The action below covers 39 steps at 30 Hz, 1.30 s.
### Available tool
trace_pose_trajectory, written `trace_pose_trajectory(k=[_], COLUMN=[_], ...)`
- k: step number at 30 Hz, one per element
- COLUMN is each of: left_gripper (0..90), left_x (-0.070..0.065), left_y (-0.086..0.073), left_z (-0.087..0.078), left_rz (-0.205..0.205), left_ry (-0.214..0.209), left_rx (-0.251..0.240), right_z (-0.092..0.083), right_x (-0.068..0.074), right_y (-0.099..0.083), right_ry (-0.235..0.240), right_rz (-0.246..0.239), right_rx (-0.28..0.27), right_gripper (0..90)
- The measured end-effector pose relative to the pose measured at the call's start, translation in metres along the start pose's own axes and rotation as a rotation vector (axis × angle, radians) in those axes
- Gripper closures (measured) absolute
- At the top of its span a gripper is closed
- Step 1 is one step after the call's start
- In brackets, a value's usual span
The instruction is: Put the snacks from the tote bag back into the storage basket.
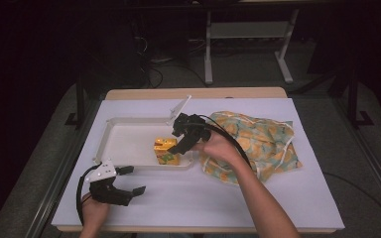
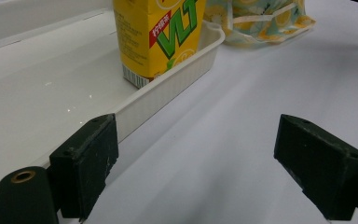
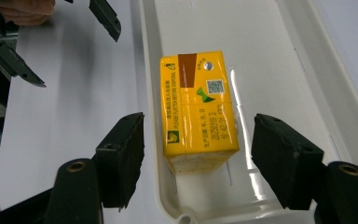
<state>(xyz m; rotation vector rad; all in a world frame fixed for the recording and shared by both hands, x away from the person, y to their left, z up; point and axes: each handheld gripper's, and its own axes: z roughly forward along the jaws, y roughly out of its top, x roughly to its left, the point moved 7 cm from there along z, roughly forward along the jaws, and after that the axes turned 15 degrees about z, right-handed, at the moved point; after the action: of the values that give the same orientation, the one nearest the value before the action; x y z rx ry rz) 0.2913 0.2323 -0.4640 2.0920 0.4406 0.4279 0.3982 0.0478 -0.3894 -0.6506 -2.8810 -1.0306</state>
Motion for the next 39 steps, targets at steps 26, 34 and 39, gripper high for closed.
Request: trace_pose_trajectory(k=[26, 34, 39], left_gripper=[13.5, 13.5, 13.5], left_x=[0.001, 0.001, 0.001], left_y=[-0.001, -0.001, -0.001], left_z=[-0.001, -0.001, -0.001], left_rz=[-0.011, -0.004, -0.005], left_ry=[0.007, 0.008, 0.011], left_rx=[0.002, 0.005, 0.006], right_z=[-0.033, -0.043, -0.049], right_x=[-0.01, -0.015, -0.017], right_y=[-0.029, -0.041, -0.05], right_ry=[-0.037, -0.048, -0.055], right_rz=[0.064, 0.078, 0.087], right_rx=[-0.046, -0.063, -0.07], right_gripper=[33.0, 32.4, 32.4])
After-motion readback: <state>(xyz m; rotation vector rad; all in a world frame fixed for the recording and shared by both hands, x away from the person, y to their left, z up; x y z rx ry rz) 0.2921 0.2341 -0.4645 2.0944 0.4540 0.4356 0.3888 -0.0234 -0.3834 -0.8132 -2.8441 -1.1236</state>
